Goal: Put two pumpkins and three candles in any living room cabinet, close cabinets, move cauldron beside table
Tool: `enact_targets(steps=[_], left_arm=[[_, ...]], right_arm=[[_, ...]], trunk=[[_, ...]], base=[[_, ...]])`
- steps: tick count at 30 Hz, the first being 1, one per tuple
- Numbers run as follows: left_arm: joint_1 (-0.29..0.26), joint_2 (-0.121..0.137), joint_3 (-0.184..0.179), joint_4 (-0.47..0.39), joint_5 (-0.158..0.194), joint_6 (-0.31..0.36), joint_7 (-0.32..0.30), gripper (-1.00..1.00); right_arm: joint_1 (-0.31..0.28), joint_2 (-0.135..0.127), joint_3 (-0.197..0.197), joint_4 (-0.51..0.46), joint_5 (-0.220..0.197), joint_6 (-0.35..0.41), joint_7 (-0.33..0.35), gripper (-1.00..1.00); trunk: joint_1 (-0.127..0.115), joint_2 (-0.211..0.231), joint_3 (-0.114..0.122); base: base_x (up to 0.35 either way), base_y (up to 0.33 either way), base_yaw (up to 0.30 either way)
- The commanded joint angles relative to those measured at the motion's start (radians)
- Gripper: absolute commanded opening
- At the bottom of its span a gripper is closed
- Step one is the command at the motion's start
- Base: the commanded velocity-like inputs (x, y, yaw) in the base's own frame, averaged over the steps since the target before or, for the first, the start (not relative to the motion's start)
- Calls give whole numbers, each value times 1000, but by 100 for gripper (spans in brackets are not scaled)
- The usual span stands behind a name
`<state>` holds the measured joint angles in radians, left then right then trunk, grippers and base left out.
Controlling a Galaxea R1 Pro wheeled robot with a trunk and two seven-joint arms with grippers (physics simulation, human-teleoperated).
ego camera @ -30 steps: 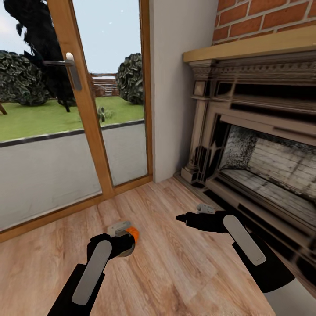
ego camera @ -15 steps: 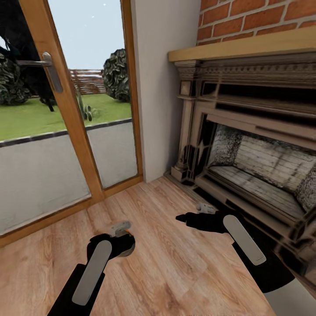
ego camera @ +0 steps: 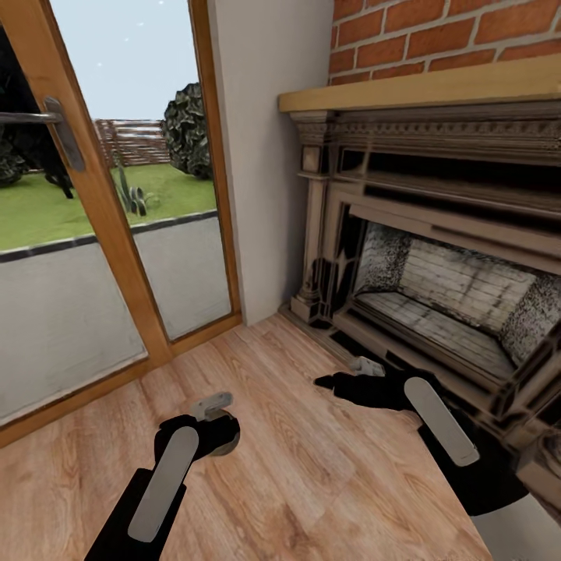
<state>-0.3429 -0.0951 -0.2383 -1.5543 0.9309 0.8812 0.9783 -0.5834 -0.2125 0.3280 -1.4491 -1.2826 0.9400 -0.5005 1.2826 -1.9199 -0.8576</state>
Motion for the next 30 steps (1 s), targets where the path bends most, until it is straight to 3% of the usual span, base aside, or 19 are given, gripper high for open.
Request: enact_targets(steps=[1,8,30], left_arm=[[-1,0,0,-1,9,4,10,-100],[-1,0,-1,-1,10,4,10,-100],[-1,0,-3,-1,12,4,10,-100]], right_arm=[[-1,-1,-2,-1,-15,4,-10,100],[-1,-1,-15,-2,-32,34,-10,100],[-1,-2,-17,3,-34,41,-10,100]], trunk=[[-4,7,2],[-31,56,26],[-115,210,97]], base=[[0,0,-109],[0,0,-127],[0,0,-72]])
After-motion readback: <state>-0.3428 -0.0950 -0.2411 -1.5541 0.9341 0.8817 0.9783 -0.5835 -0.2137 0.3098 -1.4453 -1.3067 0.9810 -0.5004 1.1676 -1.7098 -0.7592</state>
